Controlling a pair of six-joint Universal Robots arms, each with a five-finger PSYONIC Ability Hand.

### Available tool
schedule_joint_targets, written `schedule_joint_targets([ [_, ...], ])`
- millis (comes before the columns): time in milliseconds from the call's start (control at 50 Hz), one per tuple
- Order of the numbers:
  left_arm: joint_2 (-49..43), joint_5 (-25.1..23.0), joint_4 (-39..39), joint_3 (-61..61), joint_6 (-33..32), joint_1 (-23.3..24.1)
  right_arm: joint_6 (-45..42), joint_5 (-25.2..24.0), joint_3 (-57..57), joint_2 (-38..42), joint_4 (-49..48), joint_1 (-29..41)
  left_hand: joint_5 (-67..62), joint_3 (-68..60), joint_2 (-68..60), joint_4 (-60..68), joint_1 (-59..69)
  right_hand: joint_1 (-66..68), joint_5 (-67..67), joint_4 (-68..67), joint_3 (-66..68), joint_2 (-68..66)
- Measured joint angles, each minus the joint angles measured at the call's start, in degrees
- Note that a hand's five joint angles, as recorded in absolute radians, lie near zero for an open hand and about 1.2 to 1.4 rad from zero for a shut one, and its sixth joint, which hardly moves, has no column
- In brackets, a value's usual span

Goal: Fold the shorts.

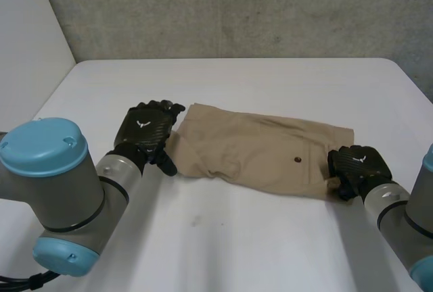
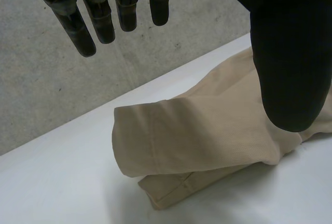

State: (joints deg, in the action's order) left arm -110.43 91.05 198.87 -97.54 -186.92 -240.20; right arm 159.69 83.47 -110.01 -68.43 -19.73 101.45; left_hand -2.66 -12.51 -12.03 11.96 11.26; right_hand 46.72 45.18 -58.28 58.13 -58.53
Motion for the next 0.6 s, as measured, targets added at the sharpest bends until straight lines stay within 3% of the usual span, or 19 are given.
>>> schedule_joint_targets([
  [80, 0.0, 0.0, 0.0, 0.0, -0.1, 0.0, -0.9, 0.3, 0.5, 0.4, -1.2, -0.7, 0.0, 0.0, 0.0, 0.0, 0.0, 5.4, 7.0, -9.3, 7.9, -8.8],
  [220, 0.2, 0.1, 0.0, -0.3, -0.1, 0.0, -3.1, 0.2, 1.3, -0.7, -0.8, -3.8, 0.0, 0.0, 0.0, 0.0, 0.0, 5.6, 7.7, -9.9, 8.0, -8.9],
  [340, 1.8, 1.4, -0.1, -0.7, 0.0, -0.2, -13.9, -1.3, 5.3, -3.1, 9.7, -14.3, 0.0, 0.0, 0.0, 0.0, 0.0, 6.7, 8.7, -9.9, 8.0, -8.9],
  [420, 2.5, 1.8, -0.1, -0.9, 0.0, -0.2, -18.8, -1.9, 7.5, -3.4, 14.1, -16.9, 0.0, 0.0, 0.0, 0.0, 0.0, 6.7, 8.8, -9.9, 8.0, -8.9],
  [440, 2.8, 1.9, -0.2, -1.0, 0.0, -0.3, -23.7, -2.2, 10.2, -3.5, 18.0, -18.4, 0.0, 0.0, 0.0, 0.0, 0.0, 6.7, 8.8, -9.9, 8.0, -8.9],
  [600, 3.2, 2.0, -0.2, -1.1, 0.0, -0.2, -30.1, -2.3, 18.2, -4.3, 23.3, -14.2, 0.0, 0.0, 0.0, 0.0, 0.0, 7.2, 8.9, -9.9, 8.0, -8.9],
])
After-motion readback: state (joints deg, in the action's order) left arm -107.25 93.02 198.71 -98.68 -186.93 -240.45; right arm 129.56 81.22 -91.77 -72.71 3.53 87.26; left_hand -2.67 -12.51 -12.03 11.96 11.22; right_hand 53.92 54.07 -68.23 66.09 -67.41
